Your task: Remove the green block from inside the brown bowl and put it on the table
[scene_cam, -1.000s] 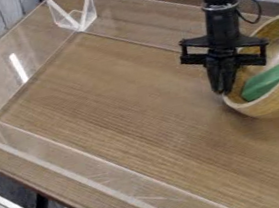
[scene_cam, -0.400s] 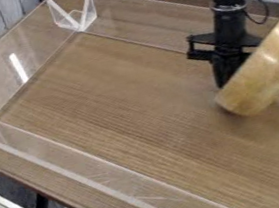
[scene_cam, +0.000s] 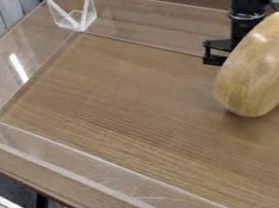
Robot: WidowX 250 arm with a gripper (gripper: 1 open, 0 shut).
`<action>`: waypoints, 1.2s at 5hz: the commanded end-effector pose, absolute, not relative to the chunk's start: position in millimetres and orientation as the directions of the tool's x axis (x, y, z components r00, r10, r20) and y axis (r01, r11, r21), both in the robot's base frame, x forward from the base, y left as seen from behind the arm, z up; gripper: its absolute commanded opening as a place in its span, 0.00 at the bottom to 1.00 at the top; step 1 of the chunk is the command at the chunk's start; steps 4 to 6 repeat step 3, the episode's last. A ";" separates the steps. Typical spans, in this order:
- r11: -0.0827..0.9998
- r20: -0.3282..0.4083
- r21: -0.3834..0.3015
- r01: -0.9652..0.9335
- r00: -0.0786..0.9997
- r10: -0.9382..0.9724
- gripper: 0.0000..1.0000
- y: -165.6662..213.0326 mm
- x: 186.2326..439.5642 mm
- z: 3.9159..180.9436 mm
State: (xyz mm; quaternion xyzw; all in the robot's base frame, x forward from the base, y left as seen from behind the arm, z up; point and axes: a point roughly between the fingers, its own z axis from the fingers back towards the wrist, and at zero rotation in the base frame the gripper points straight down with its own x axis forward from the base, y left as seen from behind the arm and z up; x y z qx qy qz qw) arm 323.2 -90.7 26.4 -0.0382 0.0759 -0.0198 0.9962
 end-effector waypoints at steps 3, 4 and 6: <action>0.996 -0.144 -0.021 0.085 0.986 -0.087 0.00 -110.8 325.3 19.5; 0.996 -0.144 -0.021 0.085 0.986 -0.087 0.00 -110.8 325.3 19.5; 0.996 -0.144 -0.021 0.085 0.986 -0.087 0.00 -110.8 325.3 19.5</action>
